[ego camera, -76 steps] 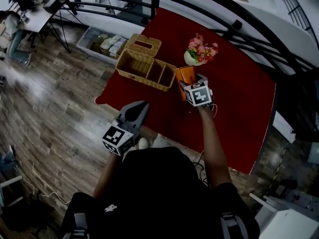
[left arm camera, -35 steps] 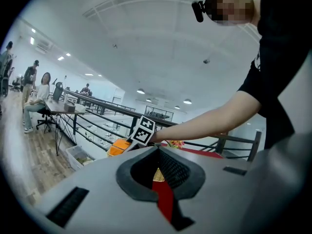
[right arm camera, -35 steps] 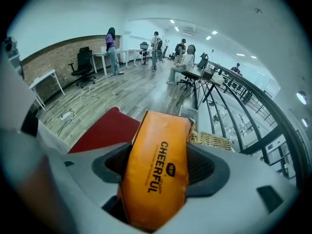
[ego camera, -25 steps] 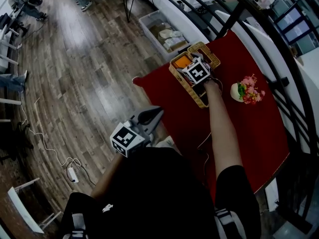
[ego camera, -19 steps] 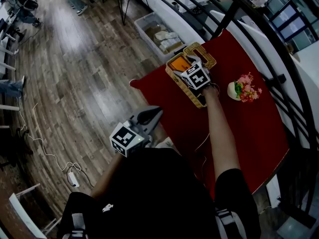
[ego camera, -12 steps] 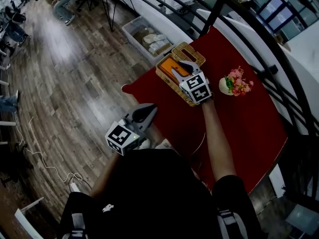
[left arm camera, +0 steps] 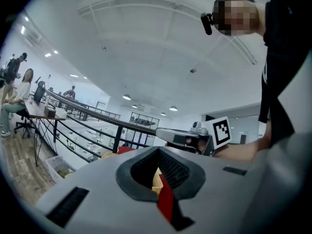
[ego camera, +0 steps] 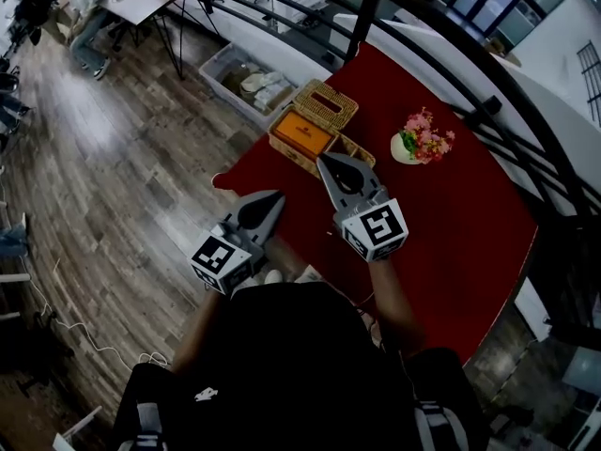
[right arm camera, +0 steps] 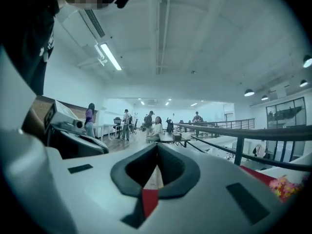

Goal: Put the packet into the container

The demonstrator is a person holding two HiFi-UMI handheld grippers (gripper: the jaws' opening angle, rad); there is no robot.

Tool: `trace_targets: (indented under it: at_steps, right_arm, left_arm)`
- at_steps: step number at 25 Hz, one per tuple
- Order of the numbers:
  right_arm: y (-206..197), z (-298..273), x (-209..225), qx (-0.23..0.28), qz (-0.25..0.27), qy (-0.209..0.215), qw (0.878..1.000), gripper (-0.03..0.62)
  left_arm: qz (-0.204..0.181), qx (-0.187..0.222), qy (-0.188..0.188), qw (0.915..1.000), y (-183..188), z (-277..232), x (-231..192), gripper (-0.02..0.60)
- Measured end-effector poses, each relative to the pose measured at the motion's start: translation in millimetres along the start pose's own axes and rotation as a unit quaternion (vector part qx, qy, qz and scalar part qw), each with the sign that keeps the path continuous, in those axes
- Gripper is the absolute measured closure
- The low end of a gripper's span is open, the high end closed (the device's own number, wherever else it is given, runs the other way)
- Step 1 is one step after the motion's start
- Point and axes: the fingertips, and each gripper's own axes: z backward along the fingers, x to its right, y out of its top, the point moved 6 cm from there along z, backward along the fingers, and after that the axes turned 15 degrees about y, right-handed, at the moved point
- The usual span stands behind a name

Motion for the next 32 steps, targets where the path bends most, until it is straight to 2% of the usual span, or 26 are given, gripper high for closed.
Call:
trace_targets:
  at_steps: [3, 6, 18, 32]
  right_arm:
    - [6.0, 14.3, -15.6, 0.046, -0.013, -0.012, 0.999, 0.572]
    - [0.6, 25.6, -25.4, 0.067, -0.035, -0.025, 0.997, 0.572]
    - [-18.9, 24.1, -45.7, 0.029, -0.049, -0.035, 0.998, 0.572]
    - [-21.7, 33.3, -45.0, 0.040, -0.075, -0.045, 0.995, 0.572]
  left_arm:
    - [-0.004, 0.005, -0.006, 1.0000, 3.5, -3.4, 1.7, 0.572]
    - [-0.005, 0.007, -0.010, 0.9999, 4.4, -6.5, 2.9, 0.572]
    - [-0.007, 0.013, -0.022, 0.9997, 7.8, -8.0, 4.5, 0.572]
    - [-0.007, 0.010, -0.028, 0.9995, 4.7, -10.2, 14.2, 0.572]
